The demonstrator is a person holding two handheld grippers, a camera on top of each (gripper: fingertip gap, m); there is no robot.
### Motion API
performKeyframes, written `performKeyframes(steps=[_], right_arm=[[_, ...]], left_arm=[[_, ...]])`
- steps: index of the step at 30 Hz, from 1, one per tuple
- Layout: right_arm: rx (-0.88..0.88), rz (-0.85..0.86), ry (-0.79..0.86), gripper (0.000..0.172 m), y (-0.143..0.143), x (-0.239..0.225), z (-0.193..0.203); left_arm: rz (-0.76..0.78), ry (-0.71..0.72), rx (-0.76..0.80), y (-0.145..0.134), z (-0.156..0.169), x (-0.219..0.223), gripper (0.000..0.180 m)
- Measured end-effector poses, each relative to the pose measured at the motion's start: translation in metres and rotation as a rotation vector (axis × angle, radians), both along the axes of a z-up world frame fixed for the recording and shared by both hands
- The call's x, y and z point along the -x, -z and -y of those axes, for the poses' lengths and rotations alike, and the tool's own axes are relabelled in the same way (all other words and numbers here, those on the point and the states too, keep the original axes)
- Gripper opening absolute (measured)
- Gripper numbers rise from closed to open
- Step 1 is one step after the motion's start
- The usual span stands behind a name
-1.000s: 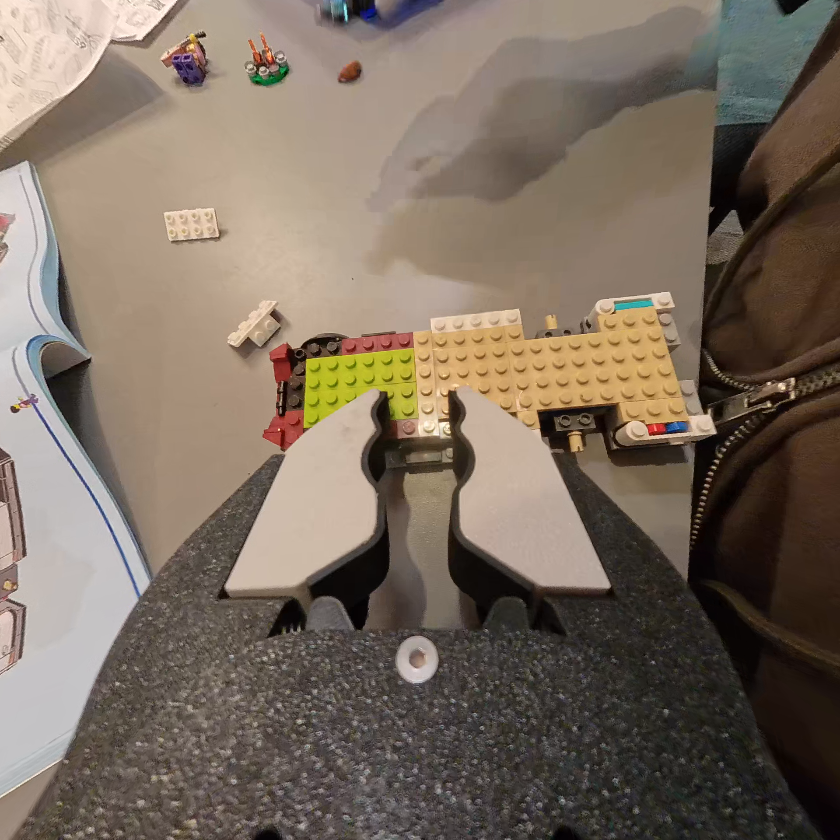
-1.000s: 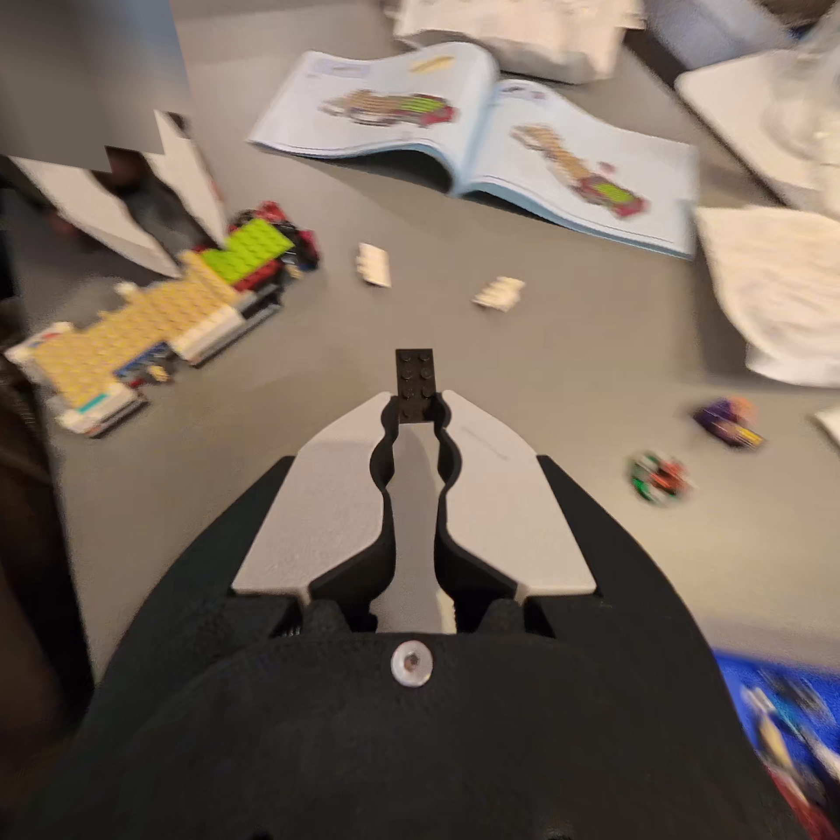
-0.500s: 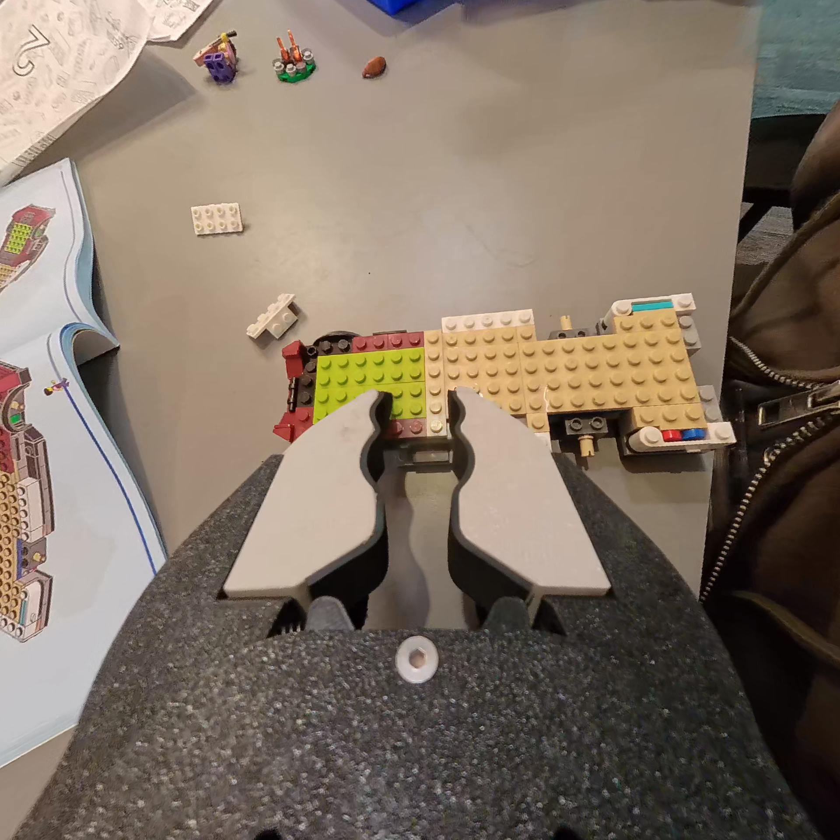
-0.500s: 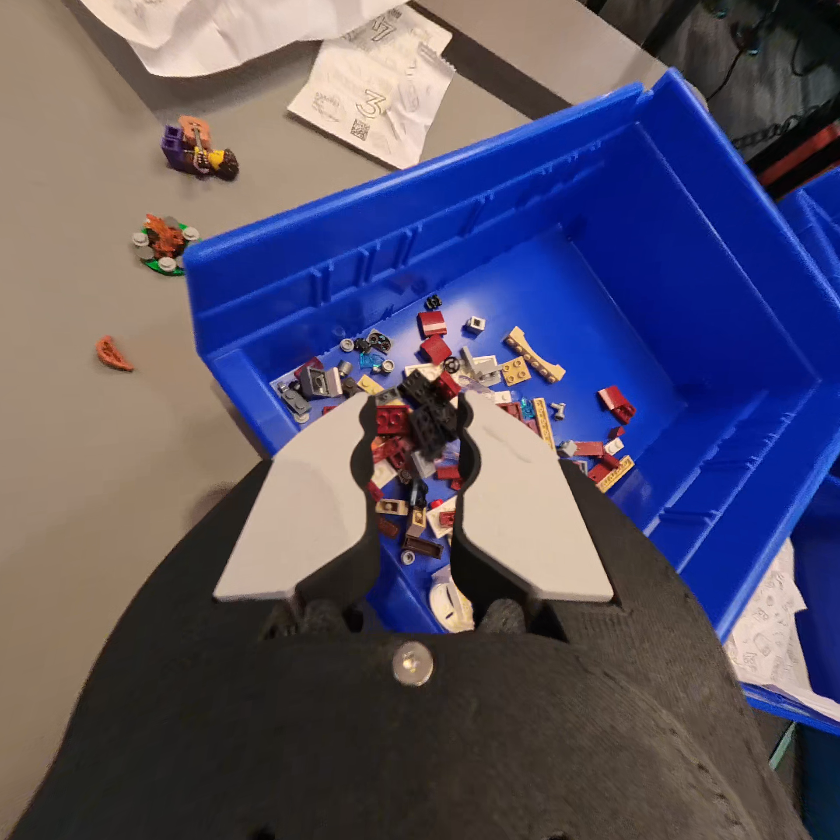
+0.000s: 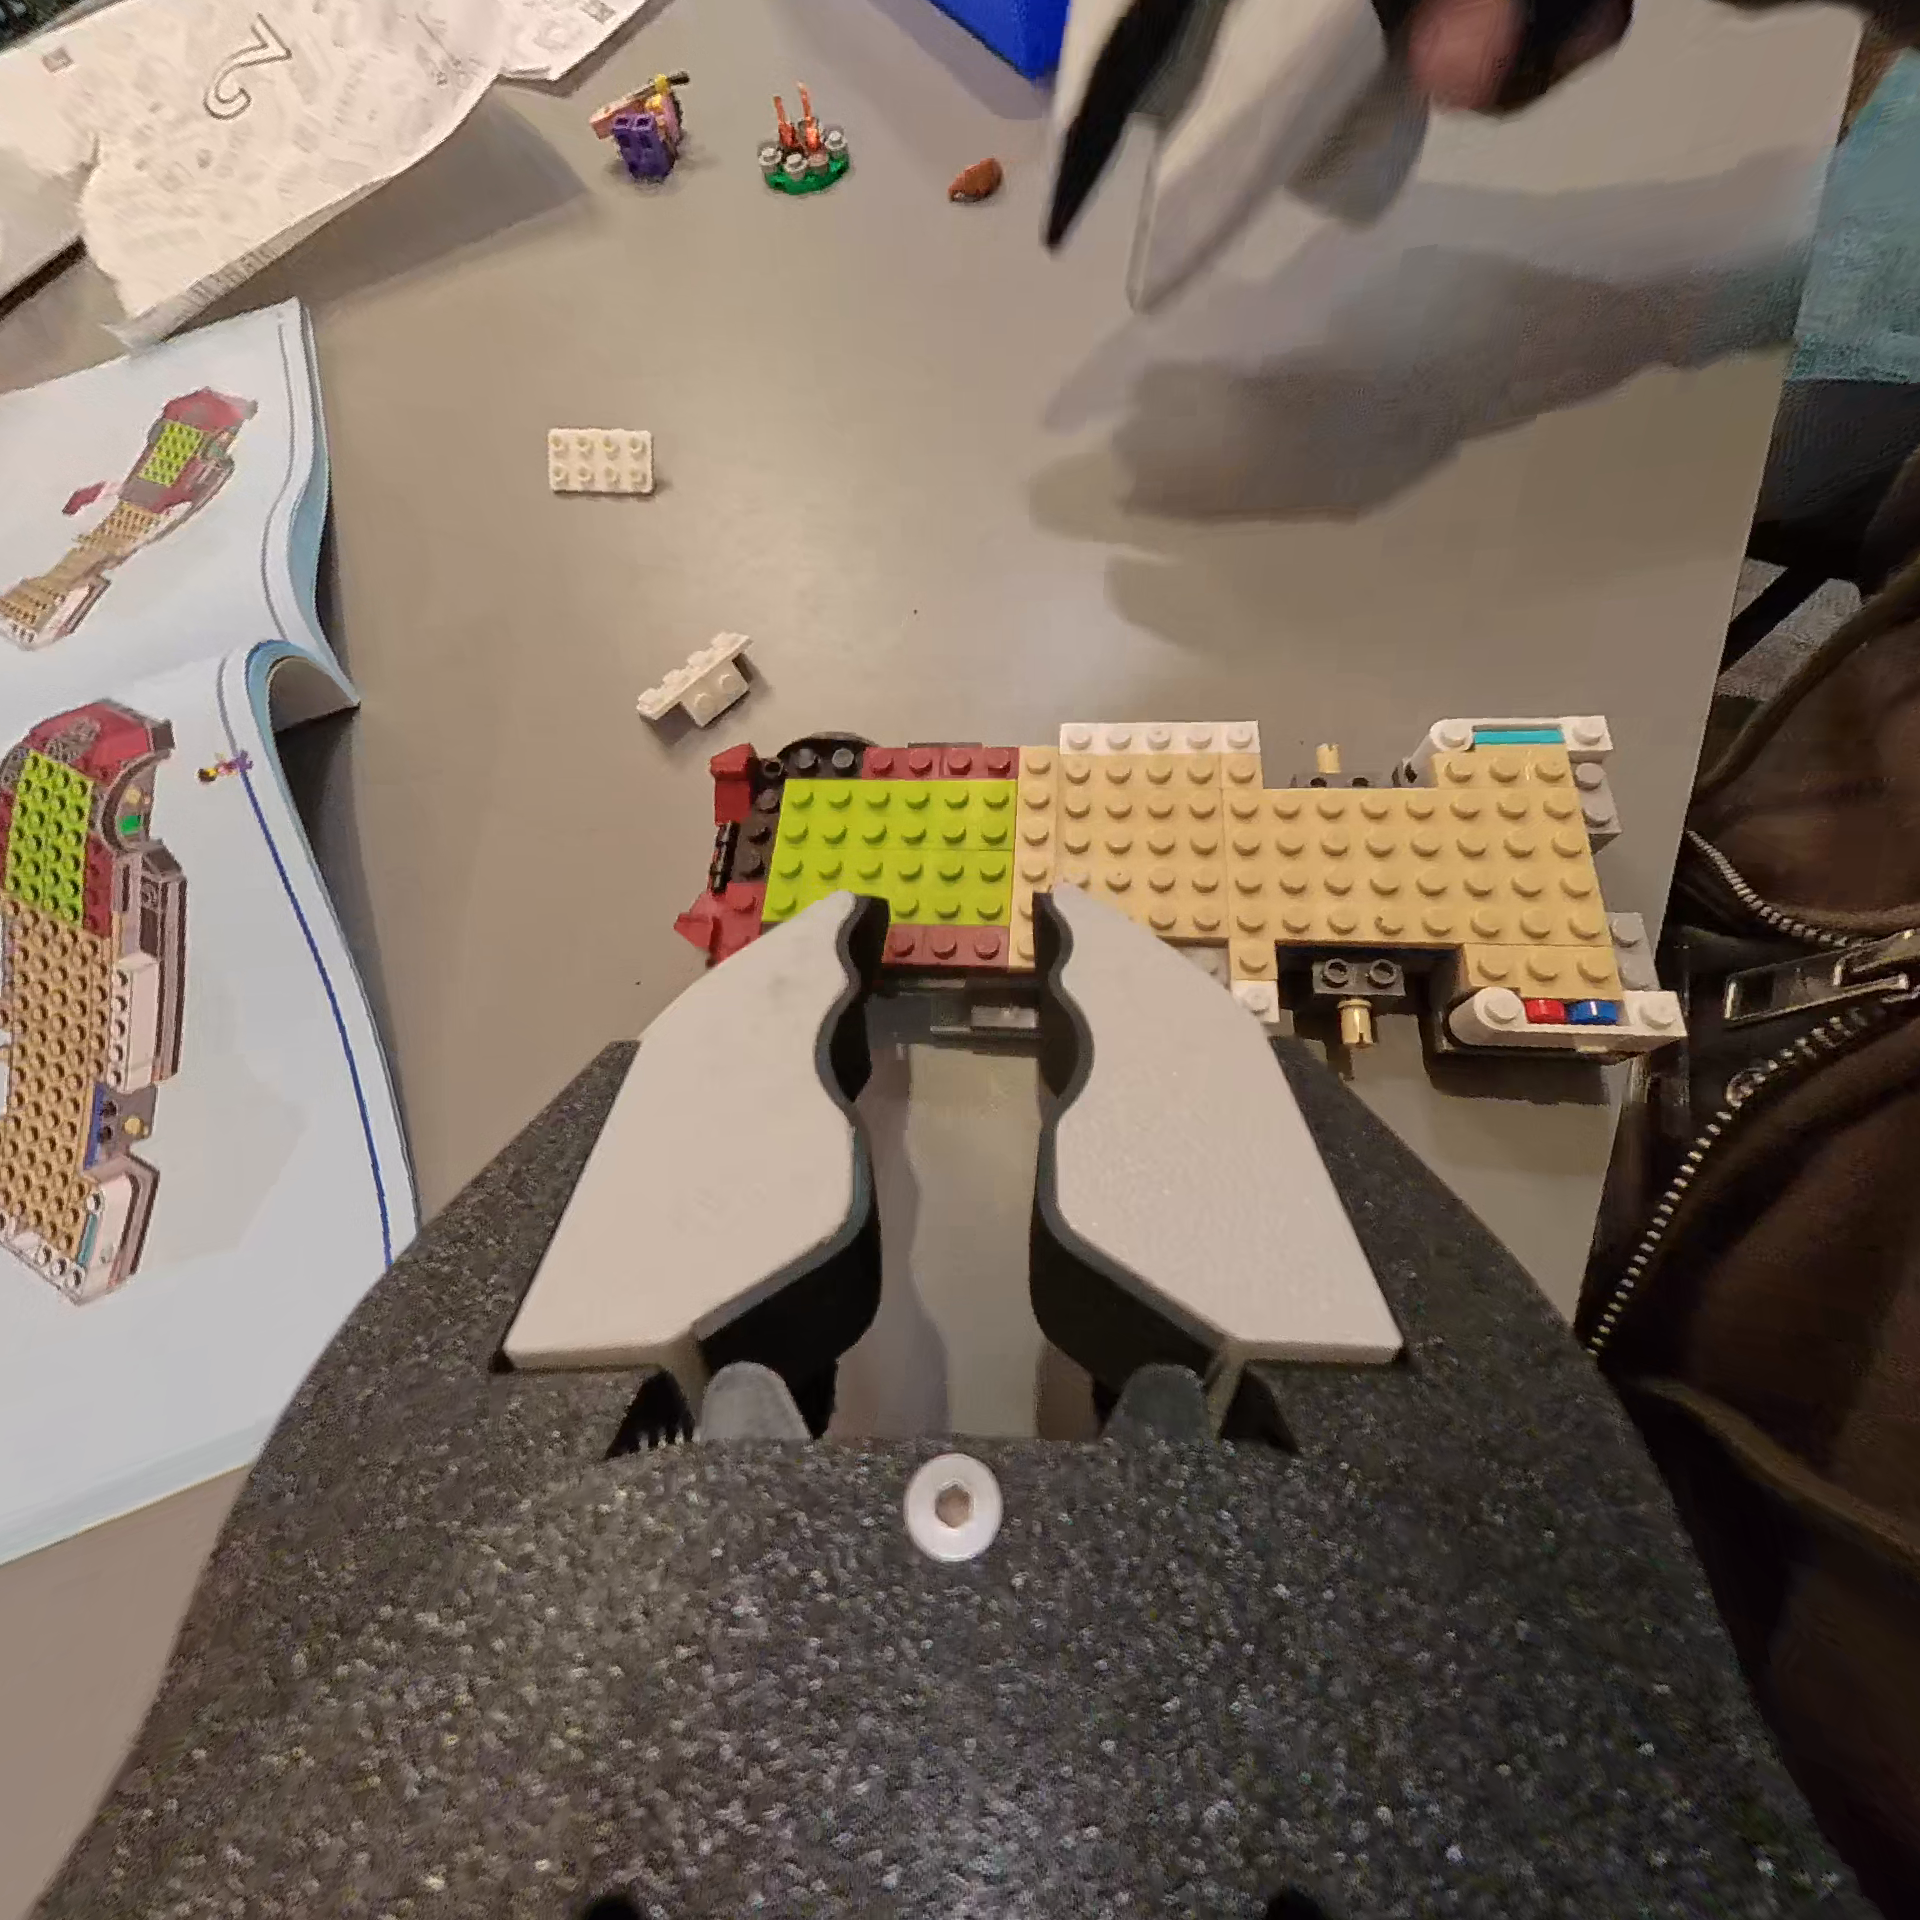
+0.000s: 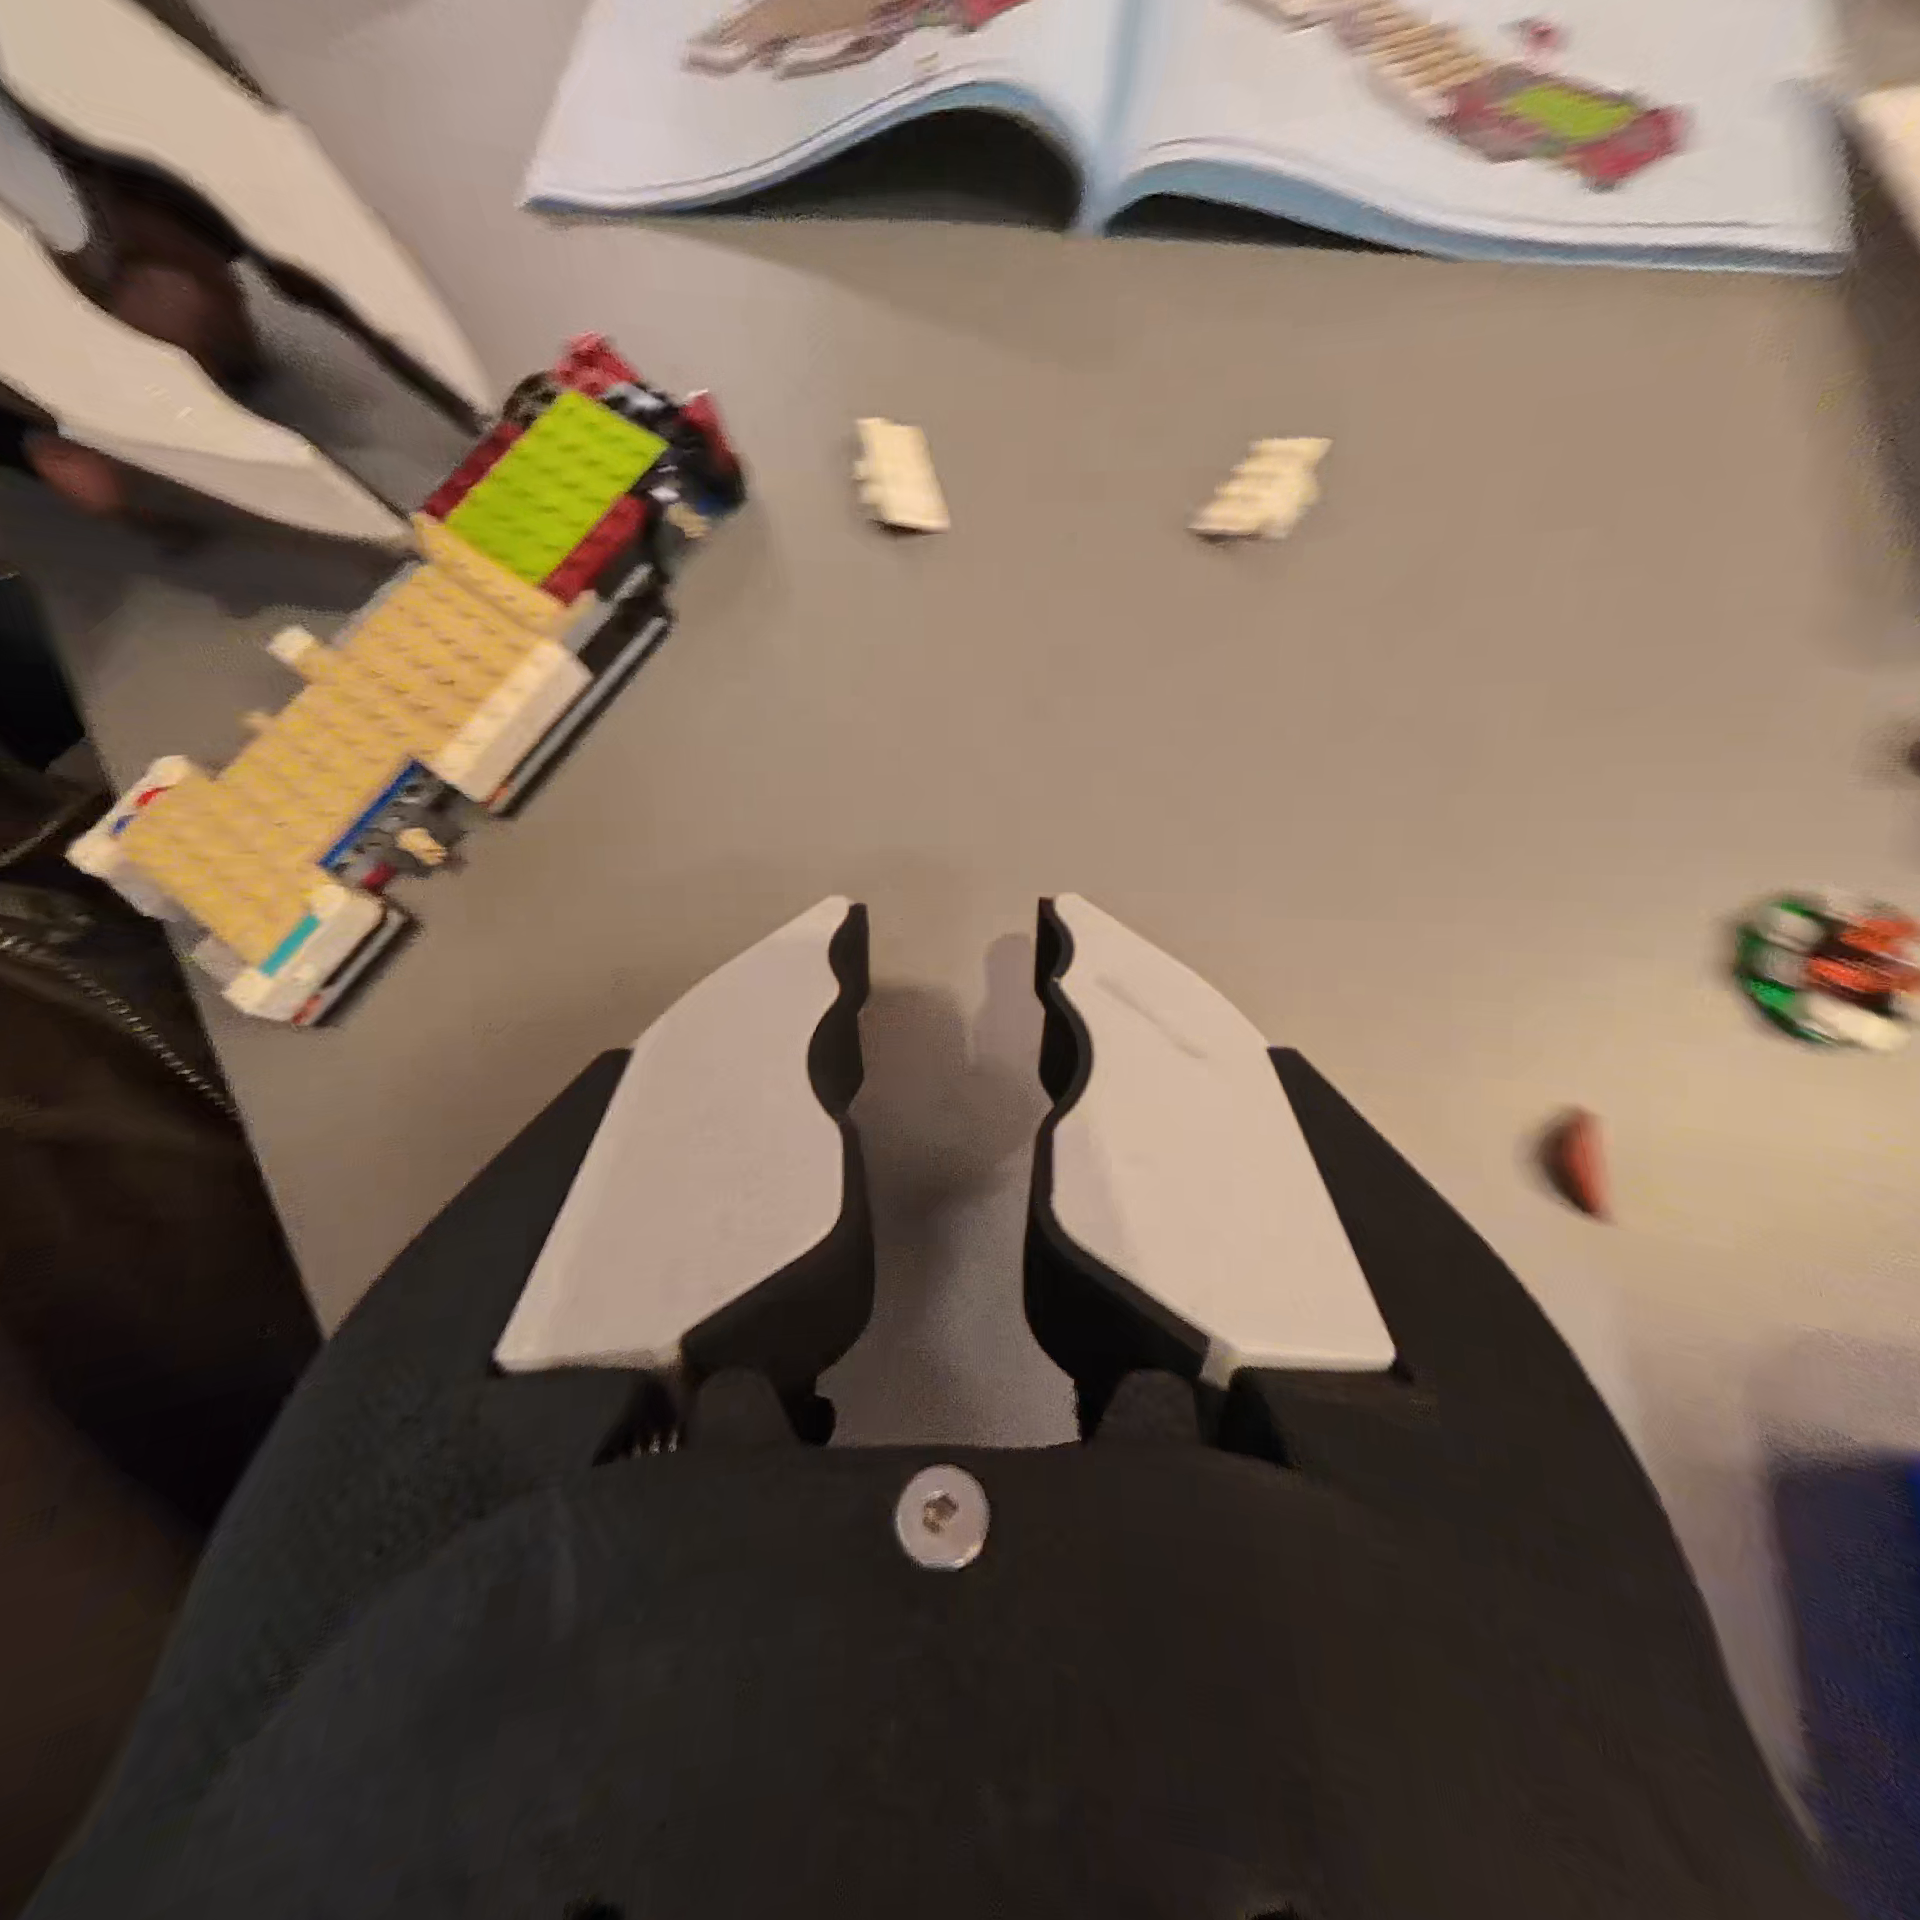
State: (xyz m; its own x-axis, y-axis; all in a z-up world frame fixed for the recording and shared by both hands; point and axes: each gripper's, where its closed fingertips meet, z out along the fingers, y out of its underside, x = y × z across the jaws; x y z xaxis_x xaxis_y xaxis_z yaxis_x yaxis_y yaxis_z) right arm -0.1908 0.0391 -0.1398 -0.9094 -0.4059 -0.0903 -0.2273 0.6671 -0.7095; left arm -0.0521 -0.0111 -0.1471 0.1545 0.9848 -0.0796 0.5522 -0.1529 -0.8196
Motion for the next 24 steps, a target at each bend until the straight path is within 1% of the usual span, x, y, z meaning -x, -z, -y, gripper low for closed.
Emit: performKeyframes(steps=[2, 4, 10, 12, 14, 17, 21, 24], right_arm=[[-0.018, 0.029, -0.064, 0.031, 0.011, -0.027, 0.002], [-0.027, 0.061, -0.114, 0.031, 0.015, -0.048, 0.004], [-0.043, 0.085, -0.219, 0.03, 0.022, -0.087, 0.017], [-0.049, 0.071, -0.222, 0.028, 0.025, -0.09, 0.024], [-0.052, 0.054, -0.213, 0.025, 0.027, -0.086, 0.03], [-0.049, 0.061, -0.202, 0.025, 0.024, -0.081, 0.041], [-0.056, 0.017, -0.173, 0.028, 0.02, -0.07, 0.052], [-0.037, 0.023, -0.136, 0.029, 0.005, -0.066, 0.048]], left_arm=[[0.015, -0.03, -0.002, 0.002, 0.002, -0.006, 0.029], [0.034, -0.051, -0.003, 0.005, 0.002, -0.011, 0.029], [0.088, -0.055, -0.021, 0.012, -0.009, -0.016, 0.026], [0.103, -0.047, -0.021, 0.014, -0.015, -0.015, 0.022], [0.103, -0.033, -0.038, 0.014, -0.024, -0.013, 0.013], [0.1, -0.011, -0.061, 0.013, -0.039, -0.009, 0.012], [0.119, 0.047, -0.042, 0.015, -0.06, -0.002, 0.02], [0.094, 0.053, -0.057, 0.01, -0.056, -0.005, 0.028]])
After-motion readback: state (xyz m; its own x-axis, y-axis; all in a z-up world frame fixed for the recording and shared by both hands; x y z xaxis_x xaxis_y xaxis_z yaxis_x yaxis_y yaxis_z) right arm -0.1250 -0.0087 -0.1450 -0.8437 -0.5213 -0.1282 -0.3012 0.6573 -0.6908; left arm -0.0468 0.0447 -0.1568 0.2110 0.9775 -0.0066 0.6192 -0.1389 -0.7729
